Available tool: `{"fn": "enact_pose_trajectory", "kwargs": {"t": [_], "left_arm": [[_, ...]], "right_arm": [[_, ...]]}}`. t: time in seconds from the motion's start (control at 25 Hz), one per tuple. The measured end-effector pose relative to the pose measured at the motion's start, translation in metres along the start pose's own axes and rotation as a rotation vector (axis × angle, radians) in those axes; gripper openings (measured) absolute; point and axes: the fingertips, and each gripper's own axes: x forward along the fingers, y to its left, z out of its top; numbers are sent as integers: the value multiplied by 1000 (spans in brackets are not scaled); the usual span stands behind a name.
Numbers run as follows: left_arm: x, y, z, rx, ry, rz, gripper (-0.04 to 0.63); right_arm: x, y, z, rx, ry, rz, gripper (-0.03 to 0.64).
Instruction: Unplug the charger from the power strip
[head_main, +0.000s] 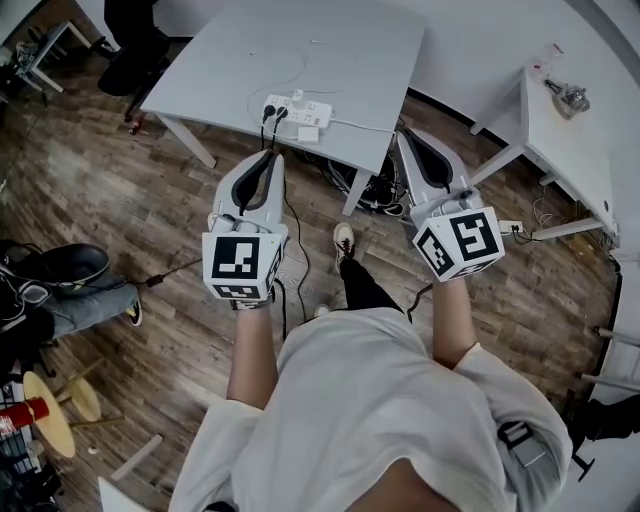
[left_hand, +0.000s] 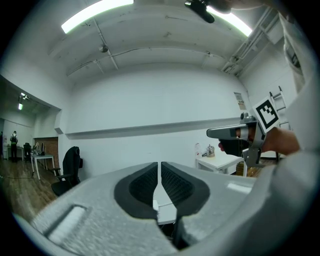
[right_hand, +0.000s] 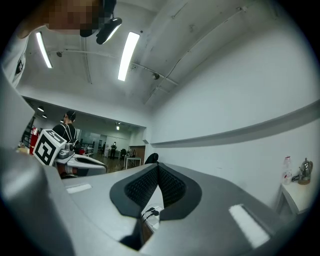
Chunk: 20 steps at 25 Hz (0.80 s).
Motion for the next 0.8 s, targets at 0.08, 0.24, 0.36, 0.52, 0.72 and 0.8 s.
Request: {"fn": "enact_pose_trajectory", "kwargs": {"t": [0.08, 0.24, 0.36, 0.52, 0.72, 0.8], "left_arm": [[18, 8, -2, 2, 1, 7, 23], [62, 27, -3, 16, 13, 15, 23], [98, 40, -5, 11, 28, 21, 34], [142, 54, -16, -9, 63, 33, 44], [189, 74, -26, -21, 111, 52, 62], [206, 83, -31, -27, 130, 68, 68]], "right_arm": [[16, -12, -2, 2, -10, 3, 3], [58, -38, -8, 6, -12, 16, 3], [90, -61, -19, 15, -2, 30, 3], [129, -91, -40, 39, 30, 54, 3], [176, -121, -59, 54, 69, 87, 3], [195, -131, -67, 59, 86, 109, 3]]}}
